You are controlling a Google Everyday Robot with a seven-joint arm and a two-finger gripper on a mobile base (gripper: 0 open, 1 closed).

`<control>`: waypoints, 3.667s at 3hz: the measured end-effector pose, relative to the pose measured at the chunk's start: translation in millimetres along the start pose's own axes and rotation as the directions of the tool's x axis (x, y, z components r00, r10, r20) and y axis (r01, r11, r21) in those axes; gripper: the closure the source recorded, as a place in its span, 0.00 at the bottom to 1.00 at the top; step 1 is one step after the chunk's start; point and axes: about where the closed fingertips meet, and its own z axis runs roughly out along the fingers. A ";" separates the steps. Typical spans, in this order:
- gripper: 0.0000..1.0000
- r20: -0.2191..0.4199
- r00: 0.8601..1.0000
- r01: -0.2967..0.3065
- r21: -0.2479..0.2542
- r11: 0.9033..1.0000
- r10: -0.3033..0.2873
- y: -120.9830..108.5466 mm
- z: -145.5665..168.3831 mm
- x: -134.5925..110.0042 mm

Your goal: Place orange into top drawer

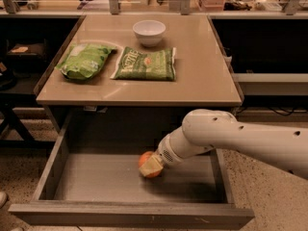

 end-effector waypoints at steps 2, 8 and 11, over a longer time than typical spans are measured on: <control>0.89 -0.011 0.999 -0.048 0.012 0.999 0.048 -5.1 15.6 8.5; 0.00 -0.016 0.999 -0.046 0.053 0.998 0.047 -1.0 2.9 0.6; 0.00 -0.114 0.992 0.010 0.523 0.852 0.058 29.2 -181.4 -21.8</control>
Offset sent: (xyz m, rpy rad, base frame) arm 0.0013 -0.0006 -0.0139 -0.0056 0.0173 -0.0325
